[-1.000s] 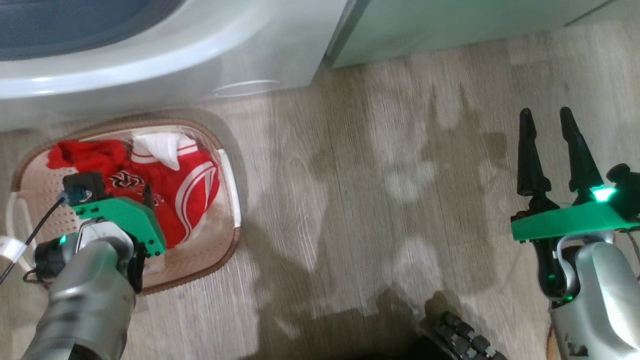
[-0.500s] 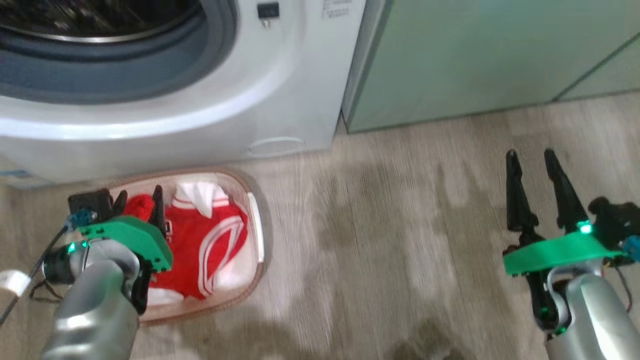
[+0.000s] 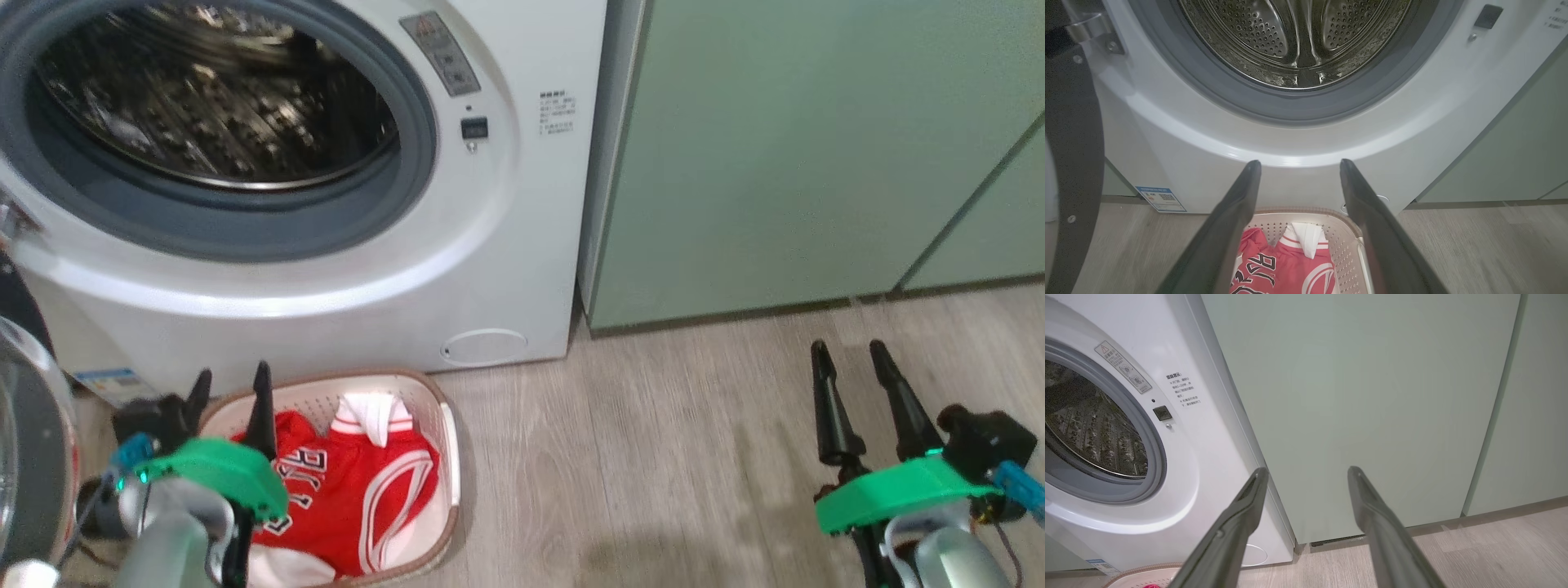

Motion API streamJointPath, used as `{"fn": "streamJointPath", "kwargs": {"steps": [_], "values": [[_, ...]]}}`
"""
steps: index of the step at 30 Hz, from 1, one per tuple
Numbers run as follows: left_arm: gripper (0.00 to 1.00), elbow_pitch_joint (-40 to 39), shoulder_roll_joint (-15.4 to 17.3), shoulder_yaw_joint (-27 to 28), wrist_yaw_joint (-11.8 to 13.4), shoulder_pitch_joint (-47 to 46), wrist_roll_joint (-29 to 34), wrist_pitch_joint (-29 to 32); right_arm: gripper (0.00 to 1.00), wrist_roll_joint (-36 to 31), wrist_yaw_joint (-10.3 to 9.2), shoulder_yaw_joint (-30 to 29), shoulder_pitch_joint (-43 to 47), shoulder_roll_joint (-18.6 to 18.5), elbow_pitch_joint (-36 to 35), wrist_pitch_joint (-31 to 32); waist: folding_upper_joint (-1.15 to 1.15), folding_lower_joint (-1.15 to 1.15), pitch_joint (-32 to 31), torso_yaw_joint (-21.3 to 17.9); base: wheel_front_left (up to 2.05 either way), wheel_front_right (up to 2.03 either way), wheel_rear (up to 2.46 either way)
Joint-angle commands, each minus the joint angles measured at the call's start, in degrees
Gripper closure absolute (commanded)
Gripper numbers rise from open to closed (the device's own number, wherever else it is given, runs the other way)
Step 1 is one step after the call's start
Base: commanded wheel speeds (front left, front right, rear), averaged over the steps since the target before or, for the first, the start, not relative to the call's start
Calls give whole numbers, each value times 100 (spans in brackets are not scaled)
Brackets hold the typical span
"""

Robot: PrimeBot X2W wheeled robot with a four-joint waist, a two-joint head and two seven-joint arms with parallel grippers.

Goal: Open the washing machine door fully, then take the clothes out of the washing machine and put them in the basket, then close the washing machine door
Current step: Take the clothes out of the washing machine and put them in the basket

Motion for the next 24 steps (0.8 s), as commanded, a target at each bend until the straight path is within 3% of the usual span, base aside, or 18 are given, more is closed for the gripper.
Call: {"fn": "streamJointPath", "kwargs": {"steps": [1,12,24], "values": [[0,-320,91,282,-20,68,109,-59,0,-15,-4,119,34,-25,-163,-53,0,0,-277,52,0,0,0],[0,-1328,-141,885,-103,865,412,-60,0,-72,-4,-36,384,55,-222,-53,0,0,-597,44,0,0,0],[0,-1434,-177,1077,-216,971,631,-60,0,-90,-4,-93,443,64,-214,-53,0,0,-693,41,0,0,0]]}}
